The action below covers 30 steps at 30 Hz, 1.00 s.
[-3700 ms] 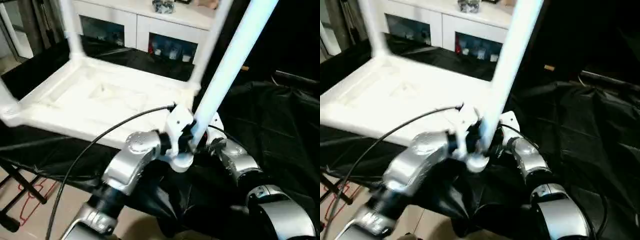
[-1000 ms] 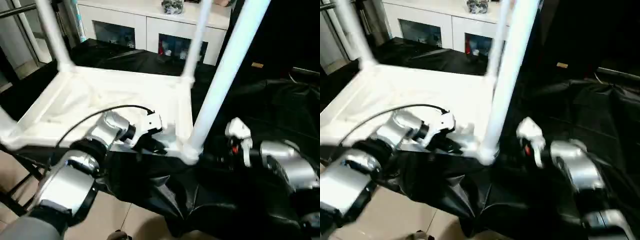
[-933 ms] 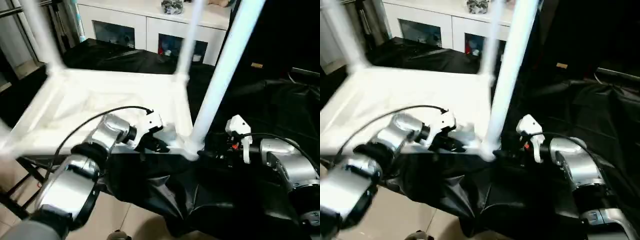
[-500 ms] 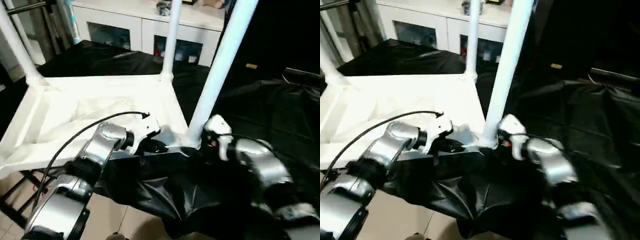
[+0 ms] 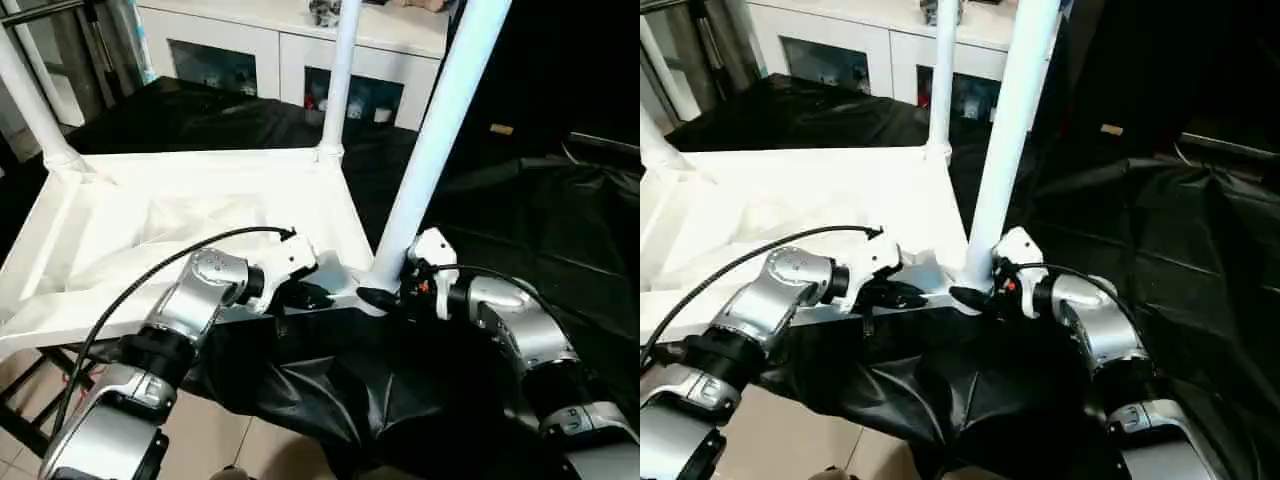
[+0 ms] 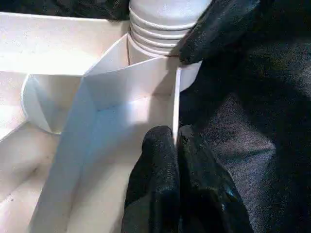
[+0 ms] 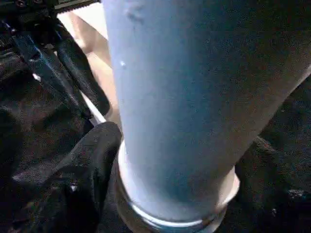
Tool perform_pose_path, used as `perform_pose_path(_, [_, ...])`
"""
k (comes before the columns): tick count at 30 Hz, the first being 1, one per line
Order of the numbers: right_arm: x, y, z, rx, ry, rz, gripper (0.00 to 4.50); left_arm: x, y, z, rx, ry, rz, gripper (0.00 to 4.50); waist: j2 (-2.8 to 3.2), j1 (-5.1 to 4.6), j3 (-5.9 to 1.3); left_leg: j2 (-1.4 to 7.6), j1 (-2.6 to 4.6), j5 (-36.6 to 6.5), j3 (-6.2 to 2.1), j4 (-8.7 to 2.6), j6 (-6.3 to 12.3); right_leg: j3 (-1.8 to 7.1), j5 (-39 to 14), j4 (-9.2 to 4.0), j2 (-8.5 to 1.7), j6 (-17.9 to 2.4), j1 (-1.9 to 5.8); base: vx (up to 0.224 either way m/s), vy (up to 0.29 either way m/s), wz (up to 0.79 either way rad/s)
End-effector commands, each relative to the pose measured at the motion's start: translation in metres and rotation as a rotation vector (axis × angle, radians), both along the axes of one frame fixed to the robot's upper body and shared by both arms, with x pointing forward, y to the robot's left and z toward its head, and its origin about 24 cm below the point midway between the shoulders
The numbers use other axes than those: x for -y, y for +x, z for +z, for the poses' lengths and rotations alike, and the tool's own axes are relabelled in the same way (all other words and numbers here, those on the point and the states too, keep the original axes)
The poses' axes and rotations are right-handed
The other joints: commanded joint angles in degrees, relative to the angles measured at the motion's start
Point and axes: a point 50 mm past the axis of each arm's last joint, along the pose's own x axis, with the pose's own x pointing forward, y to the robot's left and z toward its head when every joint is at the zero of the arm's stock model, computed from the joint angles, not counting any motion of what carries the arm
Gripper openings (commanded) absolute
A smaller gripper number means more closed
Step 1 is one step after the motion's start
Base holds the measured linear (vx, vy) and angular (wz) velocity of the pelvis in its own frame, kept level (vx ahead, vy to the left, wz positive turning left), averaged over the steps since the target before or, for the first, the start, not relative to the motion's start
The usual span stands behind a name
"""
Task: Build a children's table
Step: Rotate leg to tighten
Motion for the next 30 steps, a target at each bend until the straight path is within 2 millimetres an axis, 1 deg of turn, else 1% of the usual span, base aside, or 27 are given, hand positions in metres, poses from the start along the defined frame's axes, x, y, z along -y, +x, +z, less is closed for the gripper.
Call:
perform_pose_path(1, [-0.001, 0.002, 0.003, 0.007, 0.018, -0.003, 3.1, -0.002, -0.012, -0.022, -0.104, -0.01, 0.03, 0.0, -0.65, 0.45, -3.59, 1.26, 0.3, -10.3, 0.01, -3.36, 3.17, 2.32, -8.9, -3.96, -3.66, -12.6, 3.11, 0.0, 0.0, 0.0])
perform_pose_path(3, [-0.002, 0.003, 0.0, -0.005, 0.027, -0.028, 2.84, -0.003, -0.011, -0.022, -0.096, -0.017, 0.047, 0.0, -0.53, 0.33, -3.59, 1.28, 0.31, -10.3, -0.01, -3.39, 3.09, 2.33, -8.7, -3.95, -3.63, -12.6, 3.06, 0.0, 0.0, 0.0])
perform_pose_path(5, [-0.003, 0.003, -0.002, -0.009, 0.029, -0.041, 2.81, -0.004, -0.011, -0.022, -0.092, -0.02, 0.056, 0.0, -0.58, 0.18, -3.52, 1.25, 0.34, -11.0, -0.01, -3.45, 2.85, 2.3, -9.8, -4.09, -3.59, -12.5, 3.02, 0.0, 0.0, 0.0])
perform_pose_path(7, [-0.004, 0.005, -0.007, -0.021, 0.03, -0.114, 2.77, -0.003, -0.008, -0.022, -0.078, -0.029, 0.108, 0.0, -0.52, 0.07, -3.47, 1.3, 0.32, -11.5, -0.04, -3.53, 2.55, 2.33, -10.7, -4.14, -3.66, -12.3, 2.98, 0.0, 0.0, 0.0])
perform_pose_path(8, [-0.005, 0.007, -0.012, -0.029, 0.021, -0.169, 2.75, -0.003, -0.005, -0.021, -0.07, -0.033, 0.142, 0.0, -0.56, -0.16, -3.25, 1.22, 0.39, -13.3, -0.07, -3.73, 1.69, 2.26, -14.7, -4.58, -3.68, -11.4, 2.8, 0.0, 0.0, 0.0])
perform_pose_path(9, [-0.005, 0.008, -0.014, -0.036, 0.014, -0.201, 2.74, -0.002, -0.004, -0.021, -0.066, -0.034, 0.16, 0.0, -0.64, -0.25, -3.19, 1.22, 0.49, -14.4, -0.17, -3.85, 1.02, 2.24, -17.6, -4.84, -3.77, -10.6, 2.76, 0.0, 0.0, 0.0])
perform_pose_path(10, [-0.008, 0.01, -0.019, -0.038, 0.004, -0.25, 2.74, -0.001, -0.001, -0.021, -0.053, -0.031, 0.192, 0.0, -0.6, -0.28, -3.17, 1.21, 0.47, -14.7, -0.2, -3.87, 0.81, 2.26, -18.6, -4.93, -3.82, -10.2, 2.77, 0.0, 0.0, 0.0])
perform_pose_path(11, [-0.012, 0.011, -0.024, -0.049, -0.007, -0.309, 2.74, 0.002, 0.003, -0.021, -0.04, -0.029, 0.225, 0.0, -0.58, -0.37, -3.11, 1.14, 0.49, -15.1, -0.21, -3.93, 0.35, 2.29, -20.3, -5.13, -3.82, -9.5, 2.6, 0.0, 0.0, 0.0])
perform_pose_path(12, [-0.017, 0.011, -0.028, -0.059, -0.015, -0.359, 2.74, 0.006, 0.006, -0.021, -0.026, -0.024, 0.26, 0.0, -0.54, -0.4, -3.05, 1.12, 0.58, -15.5, -0.24, -3.96, 0.07, 2.3, -21.2, -5.24, -3.82, -9.3, 2.48, 0.0, 0.0, 0.0])
perform_pose_path(13, [-0.026, 0.014, -0.035, -0.084, -0.033, -0.466, 2.74, 0.015, 0.013, -0.02, 0.001, -0.023, 0.325, 0.0, -0.44, -0.42, -3.0, 1.08, 0.9, -16.7, -0.34, -4.09, -0.81, 2.37, -23.1, -5.55, -3.86, -8.4, 2.24, 0.0, 0.0, 0.0])
perform_pose_path(14, [-0.032, 0.015, -0.039, -0.101, -0.044, -0.515, 2.74, 0.022, 0.016, -0.019, 0.015, -0.026, 0.348, 0.0, -0.43, -0.45, -2.92, 1.07, 1.1, -17.4, -0.34, -4.14, -1.04, 2.37, -23.6, -5.59, -3.75, -8.2, 2.07, 0.0, 0.0, 0.0])
perform_pose_path(15, [-0.032, 0.015, -0.039, -0.101, -0.044, -0.515, 2.74, 0.022, 0.016, -0.019, 0.015, -0.026, 0.348, 0.0, -0.41, -0.48, -2.94, 0.99, 1.41, -18.9, -0.39, -4.16, -1.25, 2.33, -24.9, -5.81, -3.71, -7.9, 1.91, 0.0, 0.0, 0.0])
perform_pose_path(16, [-0.039, 0.015, -0.04, -0.115, -0.044, -0.535, 2.74, 0.029, 0.019, -0.017, 0.032, -0.03, 0.37, 0.0, -0.36, -0.32, -2.99, 1.04, 1.48, -19.3, -0.45, -4.15, -1.22, 2.32, -25.2, -5.85, -3.81, -7.7, 1.98, 0.0, 0.0, 0.0])
perform_pose_path(17, [-0.048, 0.015, -0.041, -0.126, -0.035, -0.528, 2.74, 0.038, 0.02, -0.016, 0.043, -0.038, 0.377, 0.0, -0.39, -0.32, -2.85, 1.01, 1.46, -20.3, -0.44, -4.22, -1.07, 2.31, -25.9, -6.03, -3.74, -7.3, 1.87, 0.0, 0.0, 0.0])
perform_pose_path(18, [-0.058, 0.013, -0.039, -0.132, -0.009, -0.482, 3.09, 0.047, 0.019, -0.016, 0.045, -0.052, 0.358, 0.0, -0.31, -0.19, -2.85, 0.98, 1.78, -21.5, -0.44, -4.21, -0.88, 2.28, -27.1, -6.37, -3.73, -6.7, 1.66, 0.0, 0.0, 0.0])
perform_pose_path(19, [-0.058, 0.013, -0.039, -0.132, -0.009, -0.482, 3.29, 0.047, 0.019, -0.016, 0.045, -0.052, 0.358, 0.0, -0.35, -0.02, -2.92, 1.0, 1.87, -21.6, -0.43, -4.18, -0.73, 2.3, -27.0, -6.42, -3.81, -6.7, 1.65, 0.0, 0.0, 0.0])
perform_pose_path(20, [-0.064, 0.012, -0.037, -0.114, -0.007, -0.442, 3.43, 0.055, 0.017, -0.015, 0.042, -0.07, 0.332, 0.0, -0.18, 0.01, -2.91, 1.05, 1.68, -21.5, -0.48, -4.27, -0.47, 2.38, -25.9, -6.43, -3.81, -6.8, 1.76, 0.0, 0.0, 0.0])
perform_pose_path(21, [-0.064, 0.012, -0.037, -0.115, -0.001, -0.432, 3.46, 0.057, 0.015, -0.016, 0.039, -0.072, 0.315, 0.0, -0.07, -0.02, -2.94, 1.07, 1.39, -21.3, -0.58, -4.47, -0.38, 2.32, -24.8, -6.25, -3.72, -6.9, 2.02, 0.0, 0.0, 0.0])
perform_pose_path(22, [-0.064, 0.012, -0.037, -0.118, 0.004, -0.427, 3.54, 0.058, 0.015, -0.016, 0.037, -0.073, 0.303, 0.0, -0.16, -0.02, -2.99, 1.07, 1.38, -21.2, -0.56, -4.45, -0.29, 2.34, -24.3, -6.18, -3.69, -6.9, 2.04, 0.0, 0.0, 0.0])
perform_pose_path(23, [-0.063, 0.012, -0.036, -0.119, 0.008, -0.423, 3.54, 0.058, 0.013, -0.016, 0.035, -0.074, 0.287, 0.0, -0.05, -0.02, -3.07, 1.09, 1.35, -21.0, -0.6, -4.46, -0.12, 2.35, -23.6, -6.06, -3.78, -7.2, 2.08, 0.0, 0.0, 0.0])
perform_pose_path(25, [-0.058, 0.015, -0.033, -0.093, 0.0, -0.423, 3.81, 0.056, 0.012, -0.016, 0.034, -0.076, 0.25, 0.0, -0.05, -0.06, -3.08, 1.08, 1.3, -20.9, -0.53, -4.45, 0.01, 2.37, -23.1, -6.04, -3.77, -7.5, 2.09, 0.0, 0.0, 0.0])
perform_pose_path(26, [-0.054, 0.016, -0.031, -0.071, -0.006, -0.414, 3.88, 0.053, 0.011, -0.016, 0.038, -0.079, 0.226, 0.0, 0.06, -0.04, -3.1, 1.04, 1.23, -21.0, -0.54, -4.47, 0.07, 2.34, -23.4, -6.1, -3.8, -7.5, 2.15, 0.0, 0.0, 0.0])
perform_pose_path(27, [-0.05, 0.018, -0.027, -0.052, 0.002, -0.389, 3.88, 0.048, 0.01, -0.016, 0.034, -0.078, 0.203, 0.0, -0.04, -0.01, -3.09, 1.02, 1.16, -20.9, -0.57, -4.47, 0.19, 2.33, -23.8, -6.17, -3.86, -7.3, 2.18, 0.0, 0.0, 0.0])
perform_pose_path(28, [-0.046, 0.018, -0.024, -0.04, 0.015, -0.355, 3.92, 0.044, 0.008, -0.016, 0.035, -0.079, 0.177, 0.0, 0.01, 0.09, -3.2, 1.07, 1.13, -20.7, -0.6, -4.45, 0.48, 2.33, -23.6, -6.17, -3.95, -7.3, 2.28, 0.0, 0.0, 0.0])
perform_pose_path(29, [-0.044, 0.018, -0.021, -0.031, 0.023, -0.327, 3.92, 0.041, 0.007, -0.016, 0.035, -0.083, 0.156, 0.0, -0.05, 0.14, -3.29, 1.15, 0.89, -19.6, -0.58, -4.45, 0.76, 2.36, -21.8, -5.92, -3.95, -7.6, 2.53, 0.0, 0.0, 0.0])
perform_pose_path(30, [-0.041, 0.017, -0.017, -0.016, 0.039, -0.273, 3.92, 0.037, 0.006, -0.016, 0.025, -0.084, 0.137, 0.0, -0.06, 0.08, -3.27, 1.2, 0.8, -19.1, -0.51, -4.49, 0.84, 2.41, -20.9, -5.83, -3.88, -7.8, 2.54, 0.0, 0.0, 0.0])
